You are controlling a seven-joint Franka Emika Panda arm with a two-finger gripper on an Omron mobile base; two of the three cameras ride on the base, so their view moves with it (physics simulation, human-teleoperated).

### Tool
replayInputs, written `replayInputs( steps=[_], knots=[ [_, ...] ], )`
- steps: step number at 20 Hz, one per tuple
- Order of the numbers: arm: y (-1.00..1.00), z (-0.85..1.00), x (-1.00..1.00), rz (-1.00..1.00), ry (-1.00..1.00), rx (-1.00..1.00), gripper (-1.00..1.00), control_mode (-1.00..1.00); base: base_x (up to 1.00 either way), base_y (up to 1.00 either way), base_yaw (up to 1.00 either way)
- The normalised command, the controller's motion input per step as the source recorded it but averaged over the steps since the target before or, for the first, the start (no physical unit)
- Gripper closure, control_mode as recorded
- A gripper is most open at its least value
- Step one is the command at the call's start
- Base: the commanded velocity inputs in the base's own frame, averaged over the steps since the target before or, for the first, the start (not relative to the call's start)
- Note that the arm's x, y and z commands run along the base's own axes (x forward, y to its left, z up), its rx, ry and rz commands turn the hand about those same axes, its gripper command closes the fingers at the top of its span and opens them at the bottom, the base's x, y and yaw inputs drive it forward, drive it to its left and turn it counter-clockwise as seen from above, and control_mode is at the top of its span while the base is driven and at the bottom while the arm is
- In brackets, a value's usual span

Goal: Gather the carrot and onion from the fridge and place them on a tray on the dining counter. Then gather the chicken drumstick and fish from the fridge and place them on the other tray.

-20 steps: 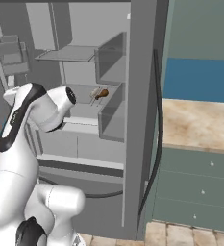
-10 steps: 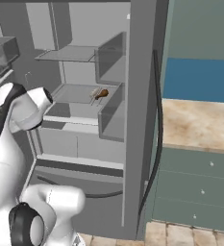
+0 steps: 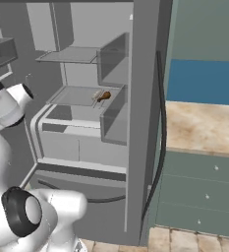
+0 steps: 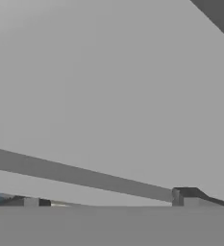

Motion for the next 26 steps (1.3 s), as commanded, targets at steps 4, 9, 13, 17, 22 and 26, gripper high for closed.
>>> replayInputs(
  steps=[4, 9, 13, 17, 22, 26],
  knots=[
    [0.65, 0.0, 0.0, 0.08, -0.13, -0.05, -1.0, -1.0, 0.0, 0.0, 0.0],
    [0.17, 0.11, -0.29, 0.01, -0.23, -0.18, -1.0, -1.0, 0.0, 0.0, 0.0],
    [-0.59, 0.21, -0.64, 0.0, -0.21, -0.1, -1.0, -1.0, 0.0, 0.0, 0.0],
    [-0.72, 0.28, -0.55, -0.1, -0.21, -0.13, -1.0, -1.0, 0.0, 0.0, 0.0],
    [-0.58, 0.19, -0.4, -0.2, -0.16, -0.16, -1.0, -1.0, 0.0, 0.0, 0.0],
    [-0.66, 0.16, -0.23, -0.24, -0.1, -0.17, -1.0, -1.0, 0.0, 0.0, 0.0]
  ],
)
